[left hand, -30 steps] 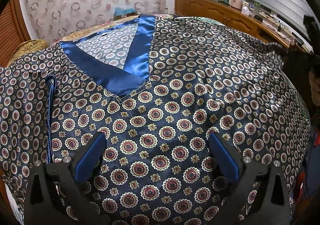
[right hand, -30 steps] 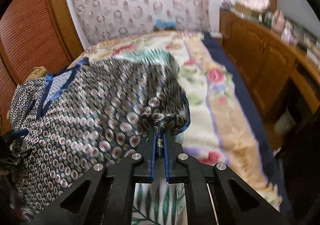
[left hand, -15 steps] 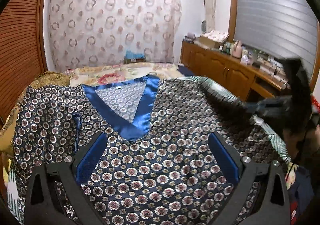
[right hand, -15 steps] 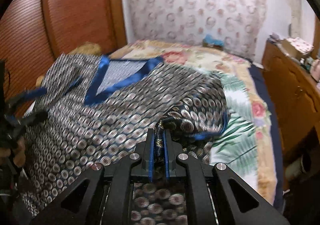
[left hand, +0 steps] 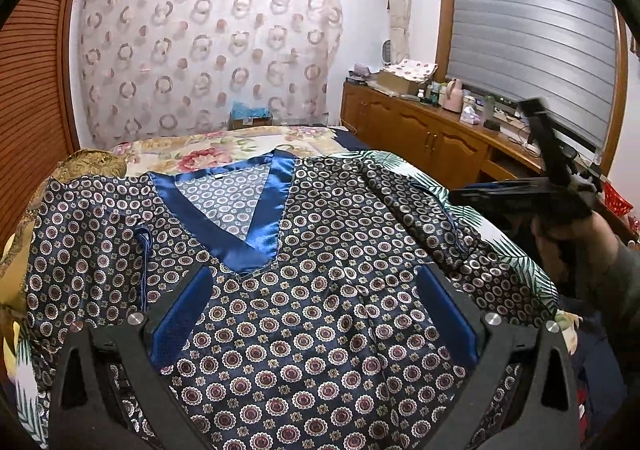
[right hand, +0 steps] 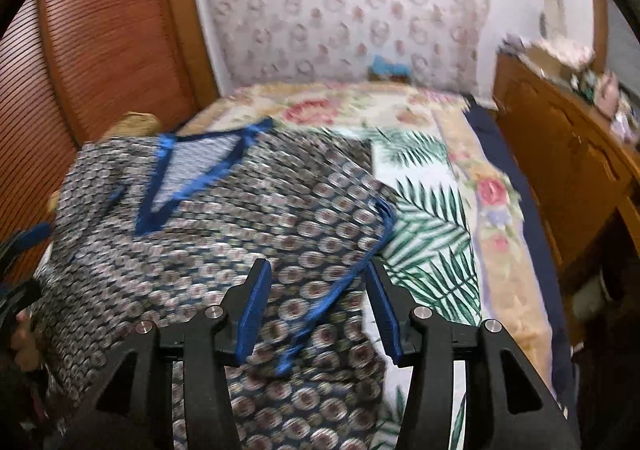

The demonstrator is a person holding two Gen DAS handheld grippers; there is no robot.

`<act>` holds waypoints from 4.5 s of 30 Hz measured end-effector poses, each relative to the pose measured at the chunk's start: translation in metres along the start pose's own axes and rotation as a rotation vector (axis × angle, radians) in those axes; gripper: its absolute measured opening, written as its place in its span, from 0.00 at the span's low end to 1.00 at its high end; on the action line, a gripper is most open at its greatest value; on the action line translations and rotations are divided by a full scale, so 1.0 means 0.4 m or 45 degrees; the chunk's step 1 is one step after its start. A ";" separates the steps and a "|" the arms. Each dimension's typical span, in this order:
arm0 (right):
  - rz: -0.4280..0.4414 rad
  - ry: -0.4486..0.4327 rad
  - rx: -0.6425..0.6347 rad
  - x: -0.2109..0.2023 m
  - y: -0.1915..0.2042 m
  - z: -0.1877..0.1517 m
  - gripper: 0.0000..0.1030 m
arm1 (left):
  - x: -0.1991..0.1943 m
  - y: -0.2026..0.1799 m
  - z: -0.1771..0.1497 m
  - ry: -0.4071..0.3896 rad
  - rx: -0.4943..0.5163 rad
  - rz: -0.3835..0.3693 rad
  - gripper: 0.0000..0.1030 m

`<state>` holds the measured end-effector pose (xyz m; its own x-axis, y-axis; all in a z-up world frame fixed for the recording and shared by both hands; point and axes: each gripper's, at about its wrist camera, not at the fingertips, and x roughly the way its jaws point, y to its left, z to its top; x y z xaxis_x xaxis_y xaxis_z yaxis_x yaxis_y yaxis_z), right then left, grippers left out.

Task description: Fold small clothes

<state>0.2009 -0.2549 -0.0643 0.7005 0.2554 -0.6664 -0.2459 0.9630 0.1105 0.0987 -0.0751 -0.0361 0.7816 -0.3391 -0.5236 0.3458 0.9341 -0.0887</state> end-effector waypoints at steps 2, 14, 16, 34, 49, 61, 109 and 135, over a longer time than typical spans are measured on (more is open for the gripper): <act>-0.002 0.044 0.043 0.055 -0.018 0.012 0.49 | -0.003 -0.004 -0.003 0.006 0.012 -0.002 0.99; -0.065 0.128 0.162 0.216 -0.080 0.108 0.09 | 0.017 0.016 -0.041 0.083 -0.012 -0.032 0.99; -0.097 0.116 0.131 0.213 -0.058 0.127 0.05 | 0.019 0.021 -0.042 0.083 -0.019 -0.033 0.99; 0.080 0.069 -0.145 0.216 0.146 0.140 0.40 | 0.010 0.078 -0.045 0.071 -0.064 0.000 0.99; 0.082 -0.066 -0.090 0.155 0.107 0.122 0.51 | 0.015 0.117 -0.055 0.084 -0.100 0.010 0.99; -0.079 0.053 -0.196 0.245 0.066 0.142 0.51 | 0.007 0.289 0.008 0.063 -0.100 0.127 0.99; 0.003 0.085 -0.248 0.362 0.020 0.213 0.03 | 0.077 0.572 0.160 0.137 -0.140 0.220 0.03; 0.144 -0.181 -0.160 -0.241 0.032 -0.186 0.03 | -0.430 0.399 -0.153 -0.029 -0.252 0.127 0.02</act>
<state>0.0804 -0.2737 -0.0536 0.7491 0.3793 -0.5431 -0.4035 0.9115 0.0800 -0.0124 0.1392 -0.0119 0.8193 -0.2439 -0.5188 0.1592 0.9662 -0.2028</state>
